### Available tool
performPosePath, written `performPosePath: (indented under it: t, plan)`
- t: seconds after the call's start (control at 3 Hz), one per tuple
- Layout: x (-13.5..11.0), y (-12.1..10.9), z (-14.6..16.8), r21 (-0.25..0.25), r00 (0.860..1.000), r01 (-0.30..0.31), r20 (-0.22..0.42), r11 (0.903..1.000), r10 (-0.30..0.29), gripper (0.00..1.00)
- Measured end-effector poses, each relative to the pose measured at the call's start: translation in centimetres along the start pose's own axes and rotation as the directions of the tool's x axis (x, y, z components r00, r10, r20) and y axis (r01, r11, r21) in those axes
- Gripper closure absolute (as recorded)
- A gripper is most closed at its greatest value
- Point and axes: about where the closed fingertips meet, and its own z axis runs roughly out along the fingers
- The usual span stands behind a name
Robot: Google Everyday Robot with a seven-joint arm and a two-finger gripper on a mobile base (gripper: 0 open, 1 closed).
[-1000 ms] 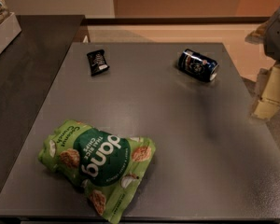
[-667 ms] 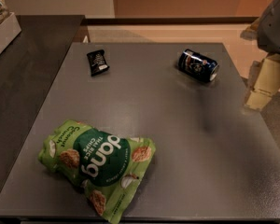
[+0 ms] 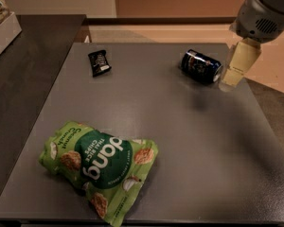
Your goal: Place pepsi can upright
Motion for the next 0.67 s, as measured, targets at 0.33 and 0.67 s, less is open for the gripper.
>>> performPosePath:
  t: [0.33,0.67]
  plan:
    - [-1.4,-3.0,2.8,0.003,0.997,-0.072,-0.024,0.9974,0.072,0.0]
    - [-2.3,-5.2,5.3,0.003,0.984,-0.166,-0.067,0.9861,0.166,0.0]
